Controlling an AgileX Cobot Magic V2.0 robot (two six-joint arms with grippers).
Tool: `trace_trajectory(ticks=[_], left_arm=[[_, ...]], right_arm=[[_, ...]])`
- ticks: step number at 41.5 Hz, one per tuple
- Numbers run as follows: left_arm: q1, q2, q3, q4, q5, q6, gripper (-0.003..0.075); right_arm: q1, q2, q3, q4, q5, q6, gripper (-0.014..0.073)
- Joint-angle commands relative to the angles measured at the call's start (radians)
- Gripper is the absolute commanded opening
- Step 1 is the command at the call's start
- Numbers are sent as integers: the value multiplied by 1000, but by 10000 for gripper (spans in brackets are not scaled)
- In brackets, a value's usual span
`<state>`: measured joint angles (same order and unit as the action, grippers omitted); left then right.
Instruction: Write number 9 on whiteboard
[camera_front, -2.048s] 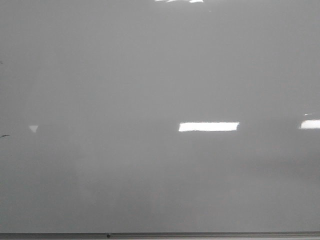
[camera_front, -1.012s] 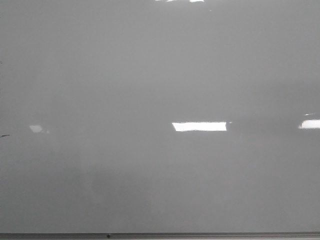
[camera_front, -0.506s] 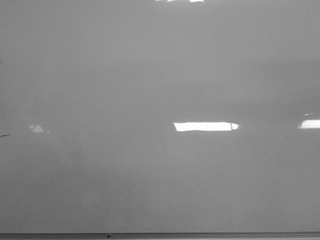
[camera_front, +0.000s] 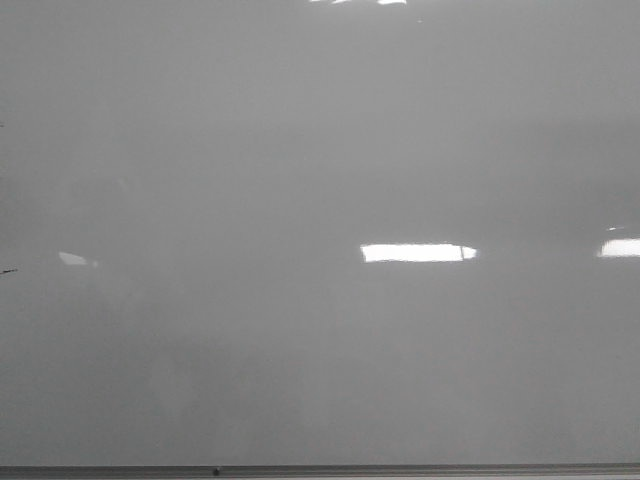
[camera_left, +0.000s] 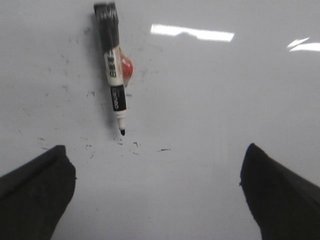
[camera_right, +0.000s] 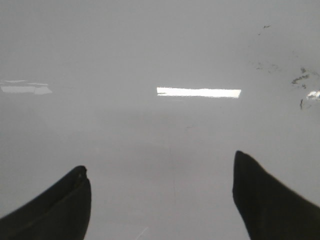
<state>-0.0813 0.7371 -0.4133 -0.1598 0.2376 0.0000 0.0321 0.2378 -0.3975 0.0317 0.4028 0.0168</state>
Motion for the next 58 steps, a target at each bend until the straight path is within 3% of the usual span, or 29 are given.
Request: trace_trajectory(ticks=[1, 22, 35, 48, 51, 58], left_arm=[[-3, 155, -64, -25, -138, -14, 638], [8, 590, -184, -75, -401, -14, 617], [6, 676, -191, -73, -516, -14, 416], [6, 696, -191, -69, -535, -14, 37], [6, 692, -191, -69, -531, -7, -14], [-3, 629, -200, -67, -396, -7, -18]], right_arm=[[-4, 16, -37, -10, -69, -3, 603], [-4, 16, -37, -10, -58, -3, 603], [-4, 16, -37, -10, -58, -3, 603], [-4, 16, -37, -10, -58, -3, 603], [-4, 16, -37, -10, -58, -3, 603], [-4, 16, -37, -10, -50, -3, 603]])
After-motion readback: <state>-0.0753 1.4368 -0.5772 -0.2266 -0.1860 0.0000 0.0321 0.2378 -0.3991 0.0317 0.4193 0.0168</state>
